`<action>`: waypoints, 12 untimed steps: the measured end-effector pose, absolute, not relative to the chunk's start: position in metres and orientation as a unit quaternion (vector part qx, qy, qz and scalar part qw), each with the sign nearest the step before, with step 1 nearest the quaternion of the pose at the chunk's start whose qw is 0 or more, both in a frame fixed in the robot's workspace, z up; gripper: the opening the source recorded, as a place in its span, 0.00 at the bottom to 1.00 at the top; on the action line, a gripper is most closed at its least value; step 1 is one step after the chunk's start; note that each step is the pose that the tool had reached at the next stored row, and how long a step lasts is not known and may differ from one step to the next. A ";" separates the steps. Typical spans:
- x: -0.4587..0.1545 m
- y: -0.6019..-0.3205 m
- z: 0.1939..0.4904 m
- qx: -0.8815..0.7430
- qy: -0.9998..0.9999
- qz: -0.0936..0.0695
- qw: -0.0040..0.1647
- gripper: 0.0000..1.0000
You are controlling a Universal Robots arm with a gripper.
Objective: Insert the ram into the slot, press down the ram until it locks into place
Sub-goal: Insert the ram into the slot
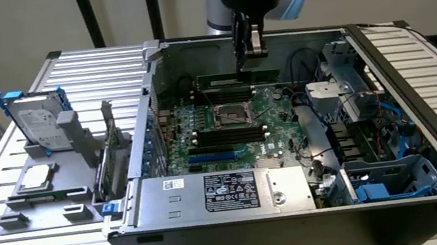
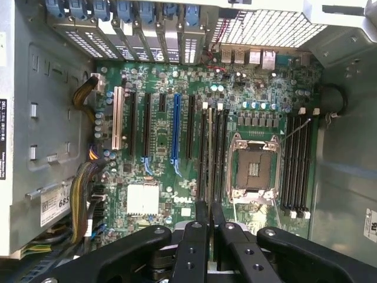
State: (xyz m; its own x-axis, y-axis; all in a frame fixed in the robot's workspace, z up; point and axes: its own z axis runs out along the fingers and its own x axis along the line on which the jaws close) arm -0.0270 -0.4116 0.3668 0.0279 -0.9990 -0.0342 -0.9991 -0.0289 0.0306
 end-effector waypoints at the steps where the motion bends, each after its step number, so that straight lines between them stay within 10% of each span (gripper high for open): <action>1: -0.027 -0.412 0.365 -0.717 0.697 0.023 0.001 0.13; 12: -0.031 -0.412 0.345 -0.715 0.698 0.023 0.001 0.13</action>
